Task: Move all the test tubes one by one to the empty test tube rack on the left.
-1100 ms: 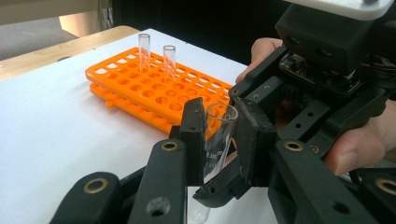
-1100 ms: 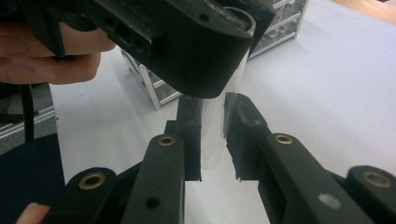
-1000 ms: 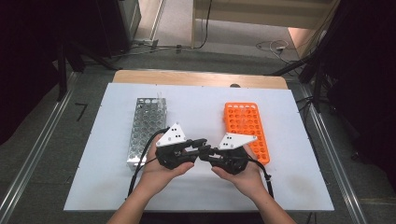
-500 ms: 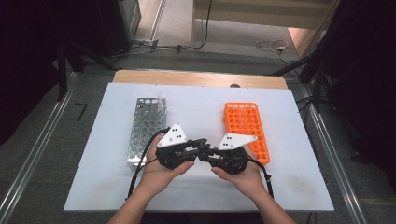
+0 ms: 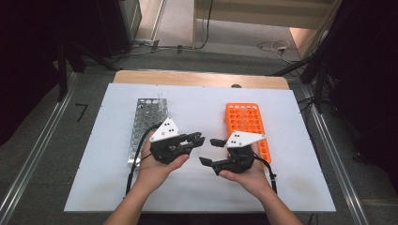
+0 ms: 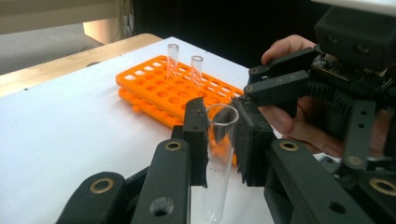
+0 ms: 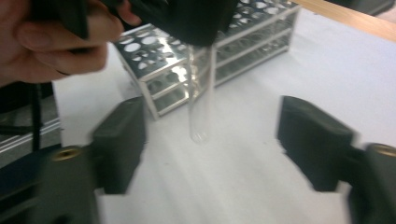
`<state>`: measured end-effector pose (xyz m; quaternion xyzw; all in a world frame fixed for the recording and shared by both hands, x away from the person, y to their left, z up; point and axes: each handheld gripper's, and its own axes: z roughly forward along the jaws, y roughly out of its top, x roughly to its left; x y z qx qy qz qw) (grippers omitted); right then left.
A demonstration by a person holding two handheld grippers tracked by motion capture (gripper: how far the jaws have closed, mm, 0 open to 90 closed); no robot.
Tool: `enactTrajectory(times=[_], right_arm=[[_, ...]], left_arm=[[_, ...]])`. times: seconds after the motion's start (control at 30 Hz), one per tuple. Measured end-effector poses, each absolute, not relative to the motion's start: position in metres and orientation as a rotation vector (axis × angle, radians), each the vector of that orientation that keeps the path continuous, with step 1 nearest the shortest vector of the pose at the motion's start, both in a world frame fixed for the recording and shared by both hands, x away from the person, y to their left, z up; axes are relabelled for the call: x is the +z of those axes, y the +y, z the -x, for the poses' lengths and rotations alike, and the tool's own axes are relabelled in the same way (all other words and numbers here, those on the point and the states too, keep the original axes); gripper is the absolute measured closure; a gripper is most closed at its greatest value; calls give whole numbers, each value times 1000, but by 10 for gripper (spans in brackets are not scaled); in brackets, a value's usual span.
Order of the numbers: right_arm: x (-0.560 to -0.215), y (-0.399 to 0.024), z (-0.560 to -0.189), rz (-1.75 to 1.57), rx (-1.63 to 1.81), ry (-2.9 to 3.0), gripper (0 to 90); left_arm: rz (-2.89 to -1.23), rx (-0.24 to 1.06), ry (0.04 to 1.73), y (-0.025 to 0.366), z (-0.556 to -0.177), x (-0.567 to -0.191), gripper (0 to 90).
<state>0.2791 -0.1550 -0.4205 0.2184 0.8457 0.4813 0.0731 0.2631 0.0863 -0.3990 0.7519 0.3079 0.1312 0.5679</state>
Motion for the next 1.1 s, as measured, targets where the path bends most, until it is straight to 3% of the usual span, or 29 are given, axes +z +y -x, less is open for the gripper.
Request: enactTrajectory(times=[0.2,1.1], right_arm=[[-421,-166,-284,-677,1487,2522,0],[-420,-234,-312,-827,1567,2376,0]], left_arm=[[-1751,334,752,99,-269,-394,752],[-1671,494,925,157,-314,-373,752]])
